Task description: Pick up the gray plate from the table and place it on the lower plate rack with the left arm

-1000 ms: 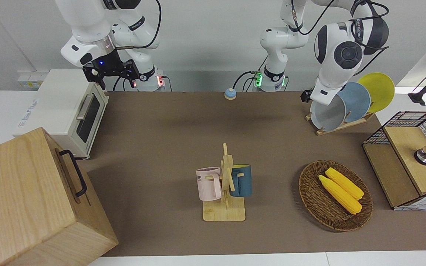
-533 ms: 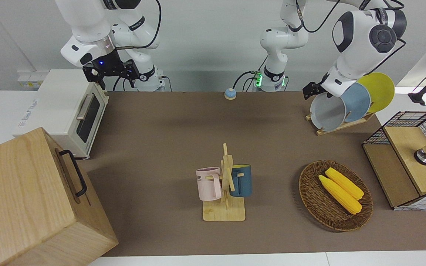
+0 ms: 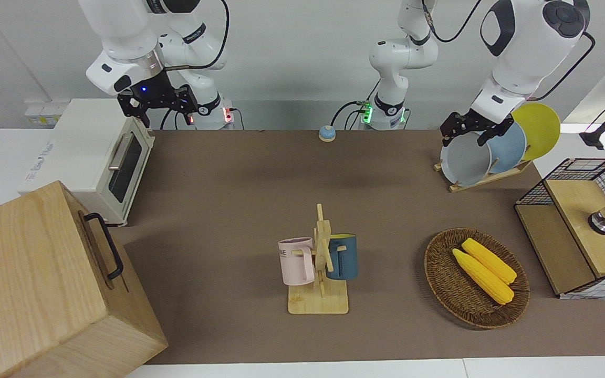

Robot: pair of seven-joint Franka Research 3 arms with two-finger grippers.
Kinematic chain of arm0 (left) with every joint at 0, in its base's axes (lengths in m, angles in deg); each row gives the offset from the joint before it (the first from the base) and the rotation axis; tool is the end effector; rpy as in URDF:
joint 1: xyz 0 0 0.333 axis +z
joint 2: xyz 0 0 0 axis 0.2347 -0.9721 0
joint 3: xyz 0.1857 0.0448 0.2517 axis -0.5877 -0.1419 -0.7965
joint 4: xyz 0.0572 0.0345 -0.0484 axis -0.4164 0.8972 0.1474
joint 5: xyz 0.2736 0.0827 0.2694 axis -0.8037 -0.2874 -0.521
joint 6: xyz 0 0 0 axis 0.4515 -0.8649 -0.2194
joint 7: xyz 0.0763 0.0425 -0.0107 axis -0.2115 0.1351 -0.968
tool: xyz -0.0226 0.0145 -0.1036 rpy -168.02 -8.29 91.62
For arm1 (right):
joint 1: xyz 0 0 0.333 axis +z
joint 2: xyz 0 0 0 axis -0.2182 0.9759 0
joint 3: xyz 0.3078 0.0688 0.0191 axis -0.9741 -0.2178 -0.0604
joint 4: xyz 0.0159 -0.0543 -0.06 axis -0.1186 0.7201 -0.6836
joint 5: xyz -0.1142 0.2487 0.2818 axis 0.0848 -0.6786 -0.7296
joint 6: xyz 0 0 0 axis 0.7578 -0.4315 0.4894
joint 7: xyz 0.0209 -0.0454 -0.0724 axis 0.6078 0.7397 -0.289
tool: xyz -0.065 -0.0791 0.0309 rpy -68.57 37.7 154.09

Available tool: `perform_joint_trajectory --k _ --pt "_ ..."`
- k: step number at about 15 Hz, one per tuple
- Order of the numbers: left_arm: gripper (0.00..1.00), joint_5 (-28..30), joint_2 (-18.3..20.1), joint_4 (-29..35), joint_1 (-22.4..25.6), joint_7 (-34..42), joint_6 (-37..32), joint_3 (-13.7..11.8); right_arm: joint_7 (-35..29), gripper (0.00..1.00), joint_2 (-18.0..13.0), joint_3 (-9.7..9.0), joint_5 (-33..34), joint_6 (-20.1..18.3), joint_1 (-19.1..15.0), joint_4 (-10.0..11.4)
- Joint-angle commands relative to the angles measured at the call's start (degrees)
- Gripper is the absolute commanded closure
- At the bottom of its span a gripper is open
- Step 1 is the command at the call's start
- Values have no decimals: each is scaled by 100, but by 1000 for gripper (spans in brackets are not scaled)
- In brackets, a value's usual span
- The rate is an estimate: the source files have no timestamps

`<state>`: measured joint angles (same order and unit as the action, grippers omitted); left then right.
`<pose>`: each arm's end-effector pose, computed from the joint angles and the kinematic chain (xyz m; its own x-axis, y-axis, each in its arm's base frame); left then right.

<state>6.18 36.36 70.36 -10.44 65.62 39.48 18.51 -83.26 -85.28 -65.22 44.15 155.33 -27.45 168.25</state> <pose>0.5570 -0.0144 0.5981 0.9975 -0.0481 -0.0522 -0.0469 -0.9986 0.0240 0.5374 0.0616 0.6423 0.9903 0.0811 -0.1125 0.0841 -0.9962 0.0217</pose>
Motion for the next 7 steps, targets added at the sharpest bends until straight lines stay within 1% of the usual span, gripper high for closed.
perform_joint_trajectory --k 1,7 --pt "9 27 -109 -257 -23 368 85 -28 -68 17 -12 -121 37 -62 -132 -41" --pt "9 62 -109 -257 3 290 121 -45 -68 17 -12 -121 37 -62 -132 -41"
